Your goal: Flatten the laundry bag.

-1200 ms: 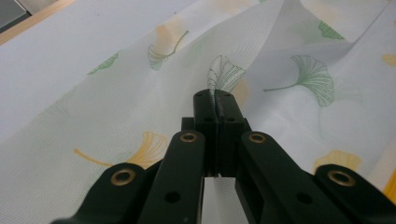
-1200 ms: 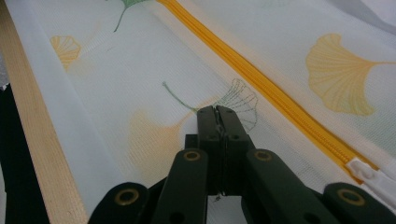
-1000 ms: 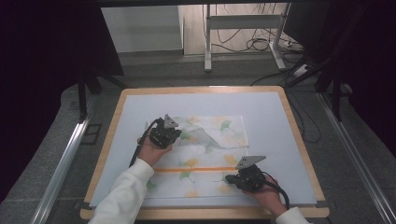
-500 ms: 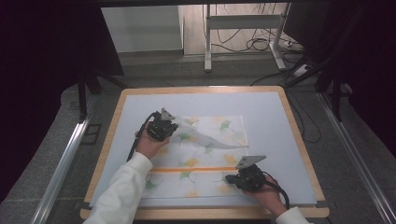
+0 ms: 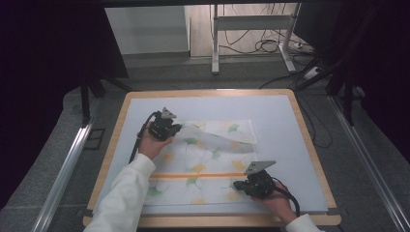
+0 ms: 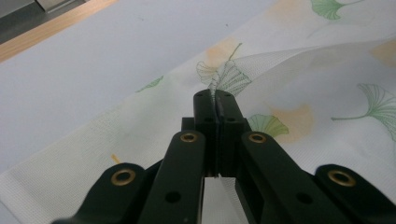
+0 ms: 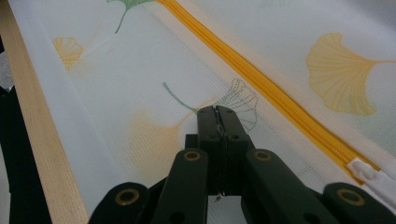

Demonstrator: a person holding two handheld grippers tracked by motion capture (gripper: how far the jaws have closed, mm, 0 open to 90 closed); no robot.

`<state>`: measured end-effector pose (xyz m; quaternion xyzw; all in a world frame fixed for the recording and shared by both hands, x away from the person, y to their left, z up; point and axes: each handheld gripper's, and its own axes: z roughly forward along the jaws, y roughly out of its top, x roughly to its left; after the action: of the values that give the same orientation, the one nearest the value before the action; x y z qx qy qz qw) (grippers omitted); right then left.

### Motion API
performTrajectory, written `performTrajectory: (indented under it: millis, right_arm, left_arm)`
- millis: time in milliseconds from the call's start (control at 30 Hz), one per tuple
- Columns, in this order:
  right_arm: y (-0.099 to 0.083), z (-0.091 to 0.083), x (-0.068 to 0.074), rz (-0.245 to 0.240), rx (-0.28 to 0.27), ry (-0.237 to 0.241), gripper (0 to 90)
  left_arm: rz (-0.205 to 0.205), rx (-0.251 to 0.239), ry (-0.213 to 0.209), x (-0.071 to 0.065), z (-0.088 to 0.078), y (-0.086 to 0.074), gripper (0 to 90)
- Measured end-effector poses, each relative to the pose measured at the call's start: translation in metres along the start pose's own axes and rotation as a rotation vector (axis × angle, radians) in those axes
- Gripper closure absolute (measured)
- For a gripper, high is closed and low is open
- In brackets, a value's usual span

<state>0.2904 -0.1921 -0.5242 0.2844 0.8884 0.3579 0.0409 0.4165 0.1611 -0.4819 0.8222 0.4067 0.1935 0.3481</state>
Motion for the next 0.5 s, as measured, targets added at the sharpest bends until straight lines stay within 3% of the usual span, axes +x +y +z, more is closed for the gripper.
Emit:
performTrajectory:
  millis: [333,500]
  right_arm:
    - [0.000,0.000,0.000,-0.002,0.001,0.001,88.9]
    - [0.000,0.000,0.000,-0.002,0.001,0.001,88.9]
  left_arm:
    - [-0.015,-0.009,0.034,0.019,0.003,0.005,89.8]
    - [-0.026,-0.017,0.028,0.030,0.008,0.009,89.8]
